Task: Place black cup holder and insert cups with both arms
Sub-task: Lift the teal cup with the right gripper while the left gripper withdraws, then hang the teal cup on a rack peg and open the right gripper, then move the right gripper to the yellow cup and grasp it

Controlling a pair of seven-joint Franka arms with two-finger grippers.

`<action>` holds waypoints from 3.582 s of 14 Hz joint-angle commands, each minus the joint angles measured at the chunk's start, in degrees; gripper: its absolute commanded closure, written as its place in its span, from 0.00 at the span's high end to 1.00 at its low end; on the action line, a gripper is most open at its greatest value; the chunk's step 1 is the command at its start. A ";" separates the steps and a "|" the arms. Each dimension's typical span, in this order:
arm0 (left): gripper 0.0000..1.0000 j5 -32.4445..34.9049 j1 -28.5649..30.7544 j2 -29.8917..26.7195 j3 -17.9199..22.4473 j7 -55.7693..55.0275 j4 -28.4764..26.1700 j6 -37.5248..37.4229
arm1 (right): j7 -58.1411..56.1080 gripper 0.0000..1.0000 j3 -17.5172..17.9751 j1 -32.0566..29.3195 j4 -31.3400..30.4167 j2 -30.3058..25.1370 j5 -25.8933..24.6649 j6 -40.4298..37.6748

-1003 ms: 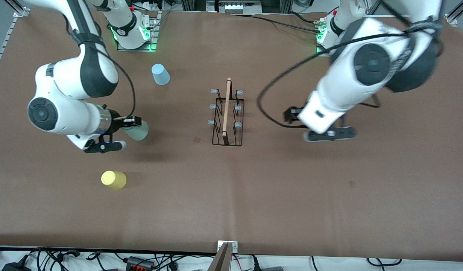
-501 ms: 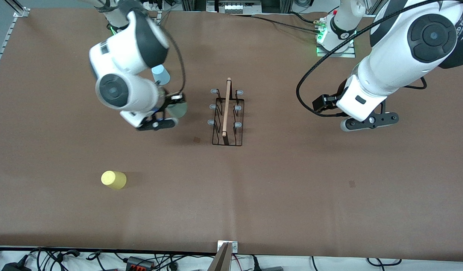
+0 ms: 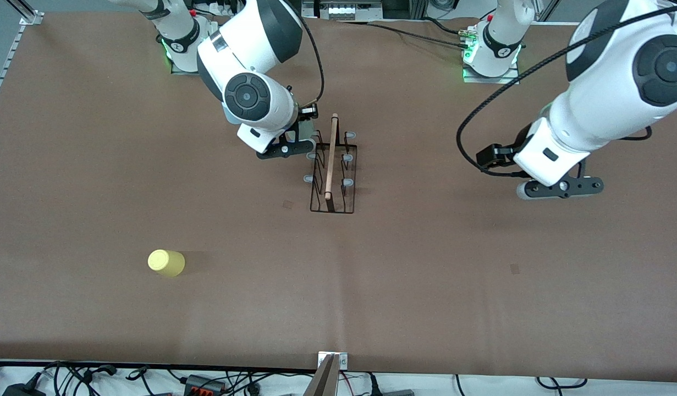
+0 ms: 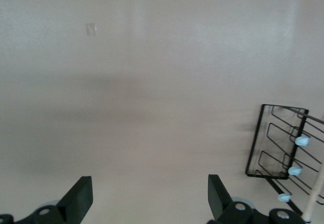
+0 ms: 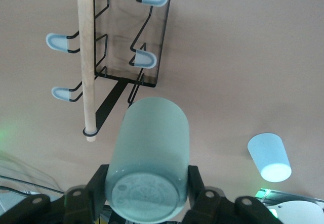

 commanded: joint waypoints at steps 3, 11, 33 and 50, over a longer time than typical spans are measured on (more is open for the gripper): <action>1.00 0.68 0.50 -3.37 7.90 12.70 -6.98 3.75 | 2.66 0.24 -0.60 3.02 -0.01 2.43 1.76 1.26; 1.00 0.68 0.42 -14.54 9.15 15.37 -24.31 17.47 | 2.85 0.24 -0.69 3.90 -0.18 5.15 1.67 3.90; 1.00 0.59 0.42 -13.31 8.80 16.51 -22.10 16.68 | 7.95 1.00 -5.60 -2.06 0.16 2.08 0.53 4.34; 1.00 -3.71 4.72 -4.87 7.74 23.63 -8.39 5.78 | -29.14 1.00 -8.33 -29.58 12.83 24.04 -9.85 28.41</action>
